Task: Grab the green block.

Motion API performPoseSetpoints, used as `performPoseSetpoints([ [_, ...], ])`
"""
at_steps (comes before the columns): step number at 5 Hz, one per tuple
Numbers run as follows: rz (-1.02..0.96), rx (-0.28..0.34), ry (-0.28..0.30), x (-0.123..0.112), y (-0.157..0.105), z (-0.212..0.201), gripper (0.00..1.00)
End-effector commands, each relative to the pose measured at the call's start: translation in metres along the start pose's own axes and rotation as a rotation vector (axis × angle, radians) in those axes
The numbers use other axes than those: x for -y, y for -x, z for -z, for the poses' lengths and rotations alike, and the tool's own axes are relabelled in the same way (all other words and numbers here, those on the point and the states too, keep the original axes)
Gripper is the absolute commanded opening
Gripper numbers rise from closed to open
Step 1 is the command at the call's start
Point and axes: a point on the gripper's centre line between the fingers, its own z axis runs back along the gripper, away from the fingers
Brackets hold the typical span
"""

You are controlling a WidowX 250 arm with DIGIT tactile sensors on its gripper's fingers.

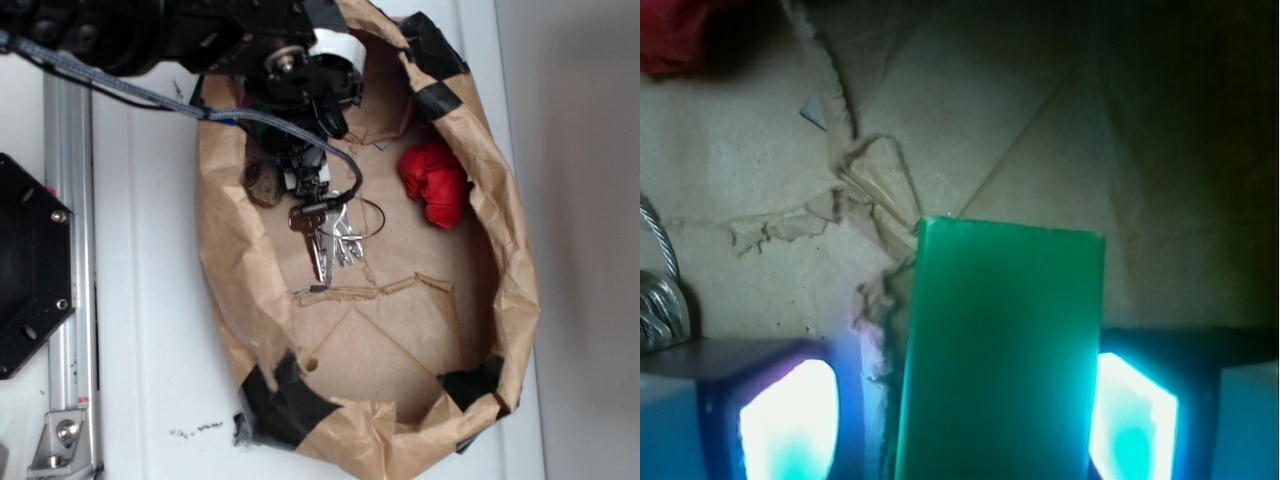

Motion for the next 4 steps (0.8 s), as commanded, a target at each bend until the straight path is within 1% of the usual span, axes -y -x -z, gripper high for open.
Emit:
performPoseSetpoints([
  [1,0.028,-0.012,0.011,-0.006,0.001,0.001,0.00],
  [3,0.061,0.000,0.021,0.002,-0.002,-0.005,0.00],
  [4,0.071,0.000,0.046,0.004,-0.007,-0.025,0.00],
])
